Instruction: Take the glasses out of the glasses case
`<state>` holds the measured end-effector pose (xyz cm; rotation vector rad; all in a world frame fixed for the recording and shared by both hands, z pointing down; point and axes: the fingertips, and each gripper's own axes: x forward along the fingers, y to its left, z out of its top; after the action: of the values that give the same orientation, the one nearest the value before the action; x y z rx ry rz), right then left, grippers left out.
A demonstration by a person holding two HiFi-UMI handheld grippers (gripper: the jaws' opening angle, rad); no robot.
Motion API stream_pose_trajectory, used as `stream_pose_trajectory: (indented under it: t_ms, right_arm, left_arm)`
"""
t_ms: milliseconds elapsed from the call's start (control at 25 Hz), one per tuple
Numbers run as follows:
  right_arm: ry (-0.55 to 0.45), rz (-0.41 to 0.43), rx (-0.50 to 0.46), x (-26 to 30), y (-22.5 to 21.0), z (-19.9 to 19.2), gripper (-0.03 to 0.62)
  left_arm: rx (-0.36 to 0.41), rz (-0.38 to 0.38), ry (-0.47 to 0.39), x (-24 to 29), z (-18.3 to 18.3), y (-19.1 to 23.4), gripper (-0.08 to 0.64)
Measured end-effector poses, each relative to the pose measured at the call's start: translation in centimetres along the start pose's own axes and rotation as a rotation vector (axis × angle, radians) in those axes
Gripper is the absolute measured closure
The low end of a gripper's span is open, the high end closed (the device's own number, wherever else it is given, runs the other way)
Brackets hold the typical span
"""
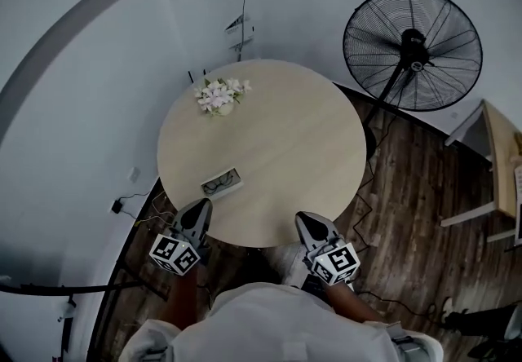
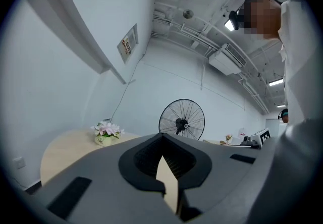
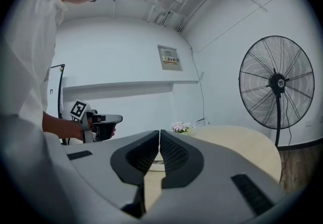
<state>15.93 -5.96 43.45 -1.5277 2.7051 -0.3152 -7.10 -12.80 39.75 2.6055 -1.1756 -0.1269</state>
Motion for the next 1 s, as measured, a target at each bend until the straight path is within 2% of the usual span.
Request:
stream_pose_trajectory:
  t_ms: [120,240,400,720,920,1000]
  right_arm:
    - [0.016,0.009,-0.031,1.9,-1.3,0.6,0.568]
    - [0.015,-0.015,-0.041,4.0,-3.4,1.5,0.568]
    - [0.029,-0.019,-0.060,7.5,-5.2,2.0,0.568]
    - [0.138,0.114,-0.143,16.0,-4.3,1.6,0.568]
    - [0.204,0.177,-0.219,20.9,-5.0,0.5,0.568]
    - [0.223,0.206,-0.241,22.1,-5.0,-0.3,0.566]
  left_arm:
    - [0.002,0.020,0.003,1.6,0.0,1.8,0.552]
    - [0.011,0.047,0.017,3.6,-0.1,3.8,0.552]
    - [0.055,0.072,0.042,5.5,-0.3,6.8,0.552]
    - [0.121,0.125,0.129,7.4,-3.3,14.4,0.552]
    - [0.239,0.136,0.229,8.8,-5.0,17.7,0.552]
    - [0.264,0.132,0.253,9.1,-5.6,18.4,0.552]
